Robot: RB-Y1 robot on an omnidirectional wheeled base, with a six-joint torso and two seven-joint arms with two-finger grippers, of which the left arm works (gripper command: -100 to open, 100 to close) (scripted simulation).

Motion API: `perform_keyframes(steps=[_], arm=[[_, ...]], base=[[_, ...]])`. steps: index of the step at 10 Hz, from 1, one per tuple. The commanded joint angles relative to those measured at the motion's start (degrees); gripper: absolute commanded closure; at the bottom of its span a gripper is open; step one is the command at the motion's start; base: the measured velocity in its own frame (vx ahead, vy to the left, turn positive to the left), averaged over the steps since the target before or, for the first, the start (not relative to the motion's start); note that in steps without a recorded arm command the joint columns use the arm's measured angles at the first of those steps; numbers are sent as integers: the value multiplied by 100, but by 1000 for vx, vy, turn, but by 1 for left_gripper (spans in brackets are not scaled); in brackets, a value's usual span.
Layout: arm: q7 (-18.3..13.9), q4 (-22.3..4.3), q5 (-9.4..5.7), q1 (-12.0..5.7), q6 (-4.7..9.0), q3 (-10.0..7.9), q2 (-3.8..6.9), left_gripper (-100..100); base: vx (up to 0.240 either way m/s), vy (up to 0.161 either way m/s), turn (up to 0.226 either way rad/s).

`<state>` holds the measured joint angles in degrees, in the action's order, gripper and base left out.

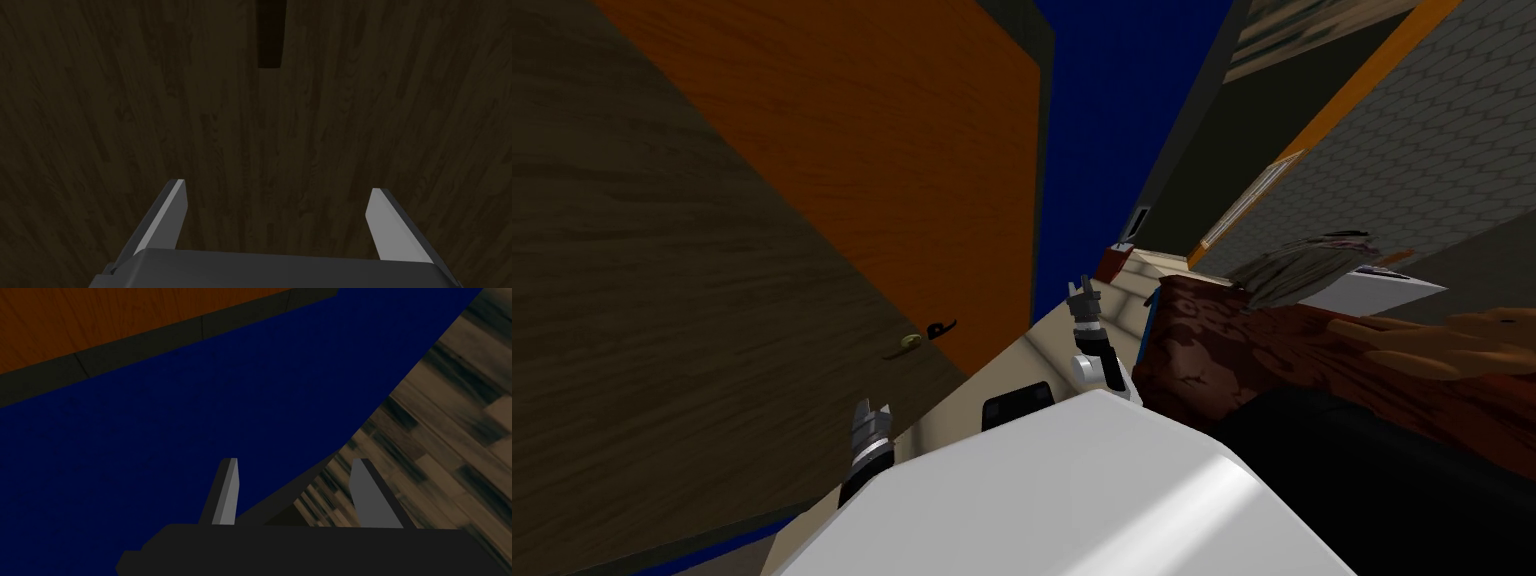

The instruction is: Pull the door open

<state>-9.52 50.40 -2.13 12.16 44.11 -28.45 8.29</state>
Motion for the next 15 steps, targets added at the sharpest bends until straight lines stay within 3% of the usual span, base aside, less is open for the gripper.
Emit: perform_keyframes(steps=[1,2,4,6,10,11,13,15], arm=[[-47,-159,-51,87,53,-97,128,-100],[-47,-159,-51,87,53,-97,128,-100],[-77,-300,-109,174,92,-208,245,-100],[-91,-345,-107,133,120,-189,259,-100],[-102,-320,-18,-142,170,36,148,-100],[-102,-320,-18,-142,170,36,148,-100],[-101,-277,43,-311,190,183,63,-100],[-107,-384,36,-342,254,169,94,-100]], base=[[10,44,118],[15,30,27],[65,66,68],[155,96,-17],[187,85,-123],[128,25,-25],[152,-33,-133],[80,-18,-20]])
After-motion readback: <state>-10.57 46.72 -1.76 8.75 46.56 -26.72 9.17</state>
